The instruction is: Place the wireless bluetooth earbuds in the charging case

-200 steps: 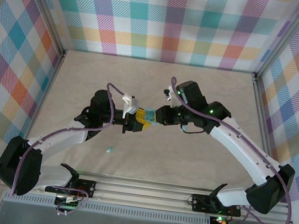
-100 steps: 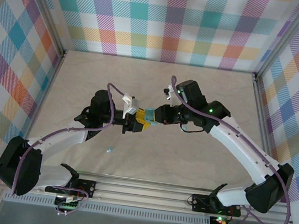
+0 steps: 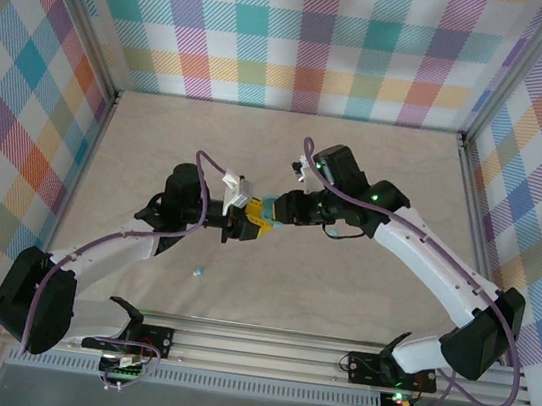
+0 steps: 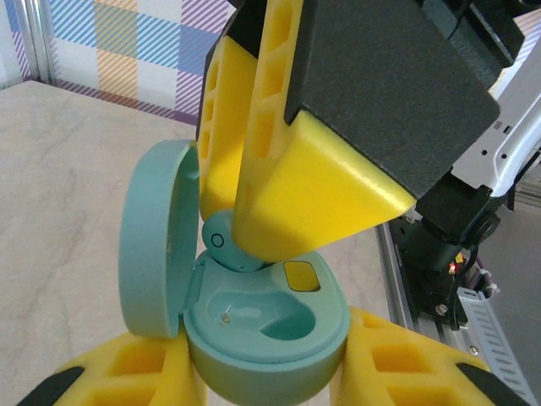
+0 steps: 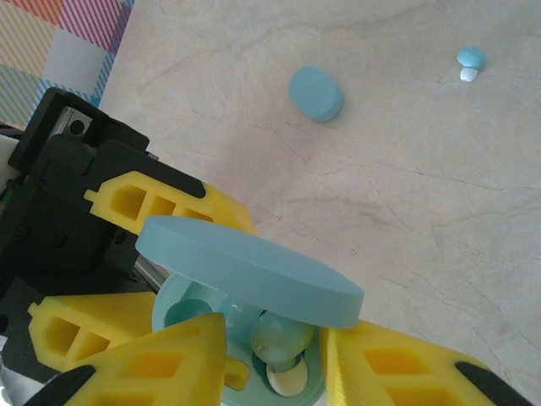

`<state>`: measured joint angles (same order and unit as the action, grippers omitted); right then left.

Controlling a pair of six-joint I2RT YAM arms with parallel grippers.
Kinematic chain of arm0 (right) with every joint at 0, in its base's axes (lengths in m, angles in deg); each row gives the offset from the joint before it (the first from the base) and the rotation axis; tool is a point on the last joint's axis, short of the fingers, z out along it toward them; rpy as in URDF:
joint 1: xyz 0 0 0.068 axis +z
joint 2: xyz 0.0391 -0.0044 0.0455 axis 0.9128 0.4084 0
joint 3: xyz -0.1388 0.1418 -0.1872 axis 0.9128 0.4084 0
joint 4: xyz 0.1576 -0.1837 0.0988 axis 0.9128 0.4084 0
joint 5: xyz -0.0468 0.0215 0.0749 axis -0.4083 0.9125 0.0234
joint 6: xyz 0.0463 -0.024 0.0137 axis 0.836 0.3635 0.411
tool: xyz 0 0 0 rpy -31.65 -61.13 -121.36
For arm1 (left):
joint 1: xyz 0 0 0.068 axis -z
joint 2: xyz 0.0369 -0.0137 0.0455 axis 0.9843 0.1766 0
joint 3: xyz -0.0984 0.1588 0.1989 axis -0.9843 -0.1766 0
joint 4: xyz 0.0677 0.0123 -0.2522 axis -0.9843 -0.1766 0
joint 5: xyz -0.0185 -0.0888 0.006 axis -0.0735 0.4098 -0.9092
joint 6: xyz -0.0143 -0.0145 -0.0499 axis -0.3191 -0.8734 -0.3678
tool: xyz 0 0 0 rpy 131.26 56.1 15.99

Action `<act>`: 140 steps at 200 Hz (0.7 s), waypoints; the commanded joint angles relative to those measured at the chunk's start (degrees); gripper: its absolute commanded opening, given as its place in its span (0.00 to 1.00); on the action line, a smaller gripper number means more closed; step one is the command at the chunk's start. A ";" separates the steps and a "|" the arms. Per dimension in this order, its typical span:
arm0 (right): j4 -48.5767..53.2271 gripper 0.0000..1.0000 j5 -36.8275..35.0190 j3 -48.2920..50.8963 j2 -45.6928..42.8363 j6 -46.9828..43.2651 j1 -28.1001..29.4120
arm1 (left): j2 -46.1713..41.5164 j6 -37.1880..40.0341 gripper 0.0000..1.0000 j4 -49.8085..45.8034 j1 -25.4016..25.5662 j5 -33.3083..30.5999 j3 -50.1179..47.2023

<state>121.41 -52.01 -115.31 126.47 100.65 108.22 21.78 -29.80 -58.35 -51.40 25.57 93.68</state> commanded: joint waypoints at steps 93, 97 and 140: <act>-2.69 0.16 -0.71 1.00 -0.61 1.12 -0.28 | -0.76 3.35 0.15 -1.32 0.75 2.49 1.84; -3.00 0.16 -0.75 1.16 -0.93 1.21 -0.31 | -0.79 3.41 0.15 -1.41 0.75 2.44 1.84; -7.07 0.14 0.22 3.80 -3.93 1.52 -0.63 | -0.85 3.42 0.15 -1.33 0.78 2.73 1.84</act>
<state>119.15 -52.16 -112.67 125.13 101.75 108.22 21.78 -27.51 -60.05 -51.40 25.46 93.79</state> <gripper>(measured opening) 0.152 0.333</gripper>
